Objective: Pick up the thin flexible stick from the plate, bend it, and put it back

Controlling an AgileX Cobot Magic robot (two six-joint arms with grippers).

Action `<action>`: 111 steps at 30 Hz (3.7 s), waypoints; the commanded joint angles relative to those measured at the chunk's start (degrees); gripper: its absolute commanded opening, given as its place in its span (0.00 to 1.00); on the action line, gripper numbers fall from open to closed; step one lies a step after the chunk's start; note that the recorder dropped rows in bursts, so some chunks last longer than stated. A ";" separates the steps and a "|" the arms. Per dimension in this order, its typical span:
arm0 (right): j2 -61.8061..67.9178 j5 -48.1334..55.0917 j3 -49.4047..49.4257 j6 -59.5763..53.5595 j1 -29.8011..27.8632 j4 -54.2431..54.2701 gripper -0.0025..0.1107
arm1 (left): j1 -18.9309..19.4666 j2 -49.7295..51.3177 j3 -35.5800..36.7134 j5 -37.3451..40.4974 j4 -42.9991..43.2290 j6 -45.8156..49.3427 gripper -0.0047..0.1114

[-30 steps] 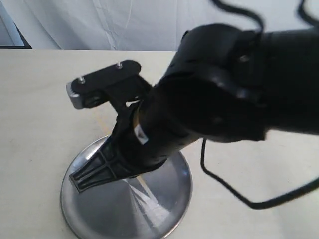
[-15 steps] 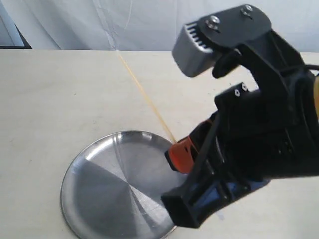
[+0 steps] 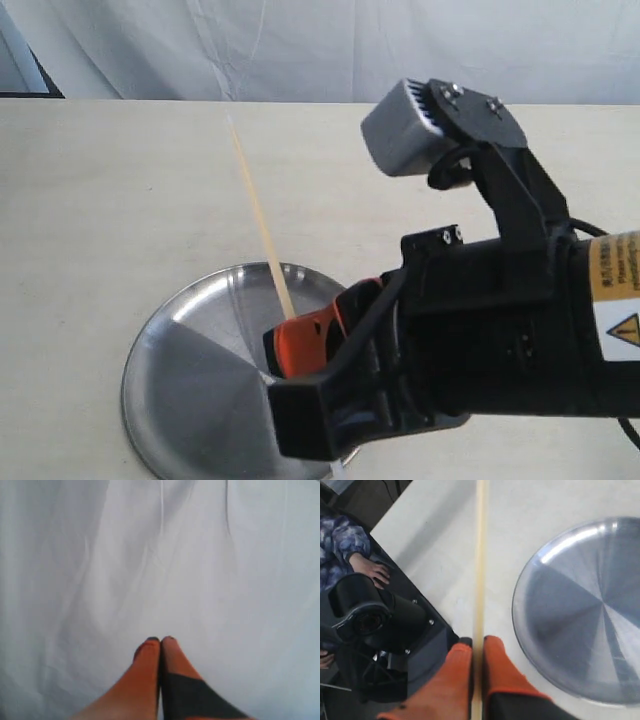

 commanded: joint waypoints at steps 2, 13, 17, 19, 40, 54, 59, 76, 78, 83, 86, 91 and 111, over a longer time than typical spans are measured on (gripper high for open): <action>0.73 -4.95 0.36 -2.24 0.21 0.83 0.02 | -4.29 16.83 -4.16 -35.17 31.20 -26.56 0.04; 1.24 -6.11 0.36 -2.24 0.21 0.83 0.02 | -6.88 35.69 -4.31 -50.62 41.60 -43.28 0.04; 2.48 -6.11 0.36 -2.24 0.21 1.04 0.02 | -6.88 35.81 -4.31 -50.62 38.26 -43.28 0.04; 3.14 -6.11 0.36 -2.10 0.21 1.04 0.02 | -6.88 35.81 -4.31 -50.62 36.42 -43.53 0.04; 4.54 -5.91 0.36 16.73 0.21 -19.98 0.01 | -6.88 35.69 -4.31 -50.62 35.24 -43.69 0.13; 4.34 -1.27 0.35 33.41 0.22 -35.94 0.01 | -6.88 35.69 -4.31 -50.62 29.85 -44.12 0.61; 6.86 -6.73 0.35 26.14 0.22 -28.33 0.01 | -6.88 35.69 -4.31 -50.62 33.56 -45.65 0.61; 10.57 -15.26 0.35 22.22 4.72 -23.30 0.01 | -6.88 35.69 -4.31 -46.60 32.63 -45.10 0.53; 10.57 -16.63 0.35 22.22 5.41 -23.30 0.01 | -6.88 35.69 -4.31 -46.72 32.52 -43.93 0.43; 10.57 -17.00 0.23 22.22 5.39 -23.30 0.01 | -6.88 35.69 -4.31 -50.62 32.25 -39.54 0.04; 10.57 -17.23 0.23 22.22 5.39 -23.30 0.01 | -6.88 35.69 -4.31 -50.62 30.66 -37.54 0.04; 10.57 -16.22 0.23 22.22 5.39 -23.30 0.04 | -6.88 35.69 -4.31 -50.62 30.09 -37.43 0.04; 12.83 -4.68 0.23 22.24 5.25 -20.44 0.09 | -14.38 35.69 -4.53 -49.45 24.60 -32.06 0.04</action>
